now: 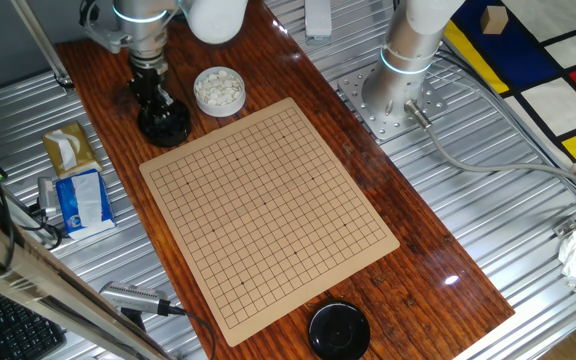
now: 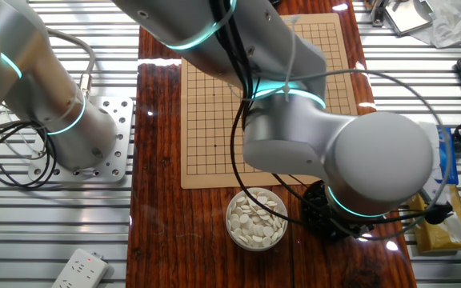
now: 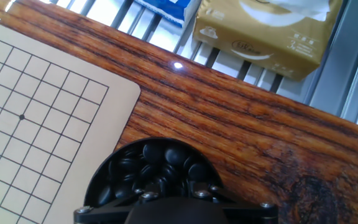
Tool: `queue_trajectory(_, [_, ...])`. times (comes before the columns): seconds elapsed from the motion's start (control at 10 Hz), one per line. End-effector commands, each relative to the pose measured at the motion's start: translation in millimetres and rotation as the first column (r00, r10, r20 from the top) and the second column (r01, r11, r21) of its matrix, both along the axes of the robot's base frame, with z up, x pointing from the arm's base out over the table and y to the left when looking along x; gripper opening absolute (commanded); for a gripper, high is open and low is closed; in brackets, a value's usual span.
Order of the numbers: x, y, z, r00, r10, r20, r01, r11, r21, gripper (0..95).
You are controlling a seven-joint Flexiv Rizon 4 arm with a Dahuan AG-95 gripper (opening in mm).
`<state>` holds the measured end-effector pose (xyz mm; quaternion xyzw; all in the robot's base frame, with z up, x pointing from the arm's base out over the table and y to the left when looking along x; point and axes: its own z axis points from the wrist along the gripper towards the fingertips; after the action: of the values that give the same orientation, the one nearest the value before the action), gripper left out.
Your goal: Play the first move as black on the 3-4 point in the upper right corner of the Go board
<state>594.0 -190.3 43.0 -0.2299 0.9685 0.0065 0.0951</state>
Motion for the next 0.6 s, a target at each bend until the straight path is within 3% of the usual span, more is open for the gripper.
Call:
queue_trajectory(0.1, [-0.7, 0.1, 0.3, 1.0, -0.005, 0.001, 0.005, 1.0, -0.001, 0.0])
queue_trajectory(0.6, [-0.3, -0.6, 3.6, 1.0, -0.007, -0.002, 0.007, 1.0, -0.001, 0.0])
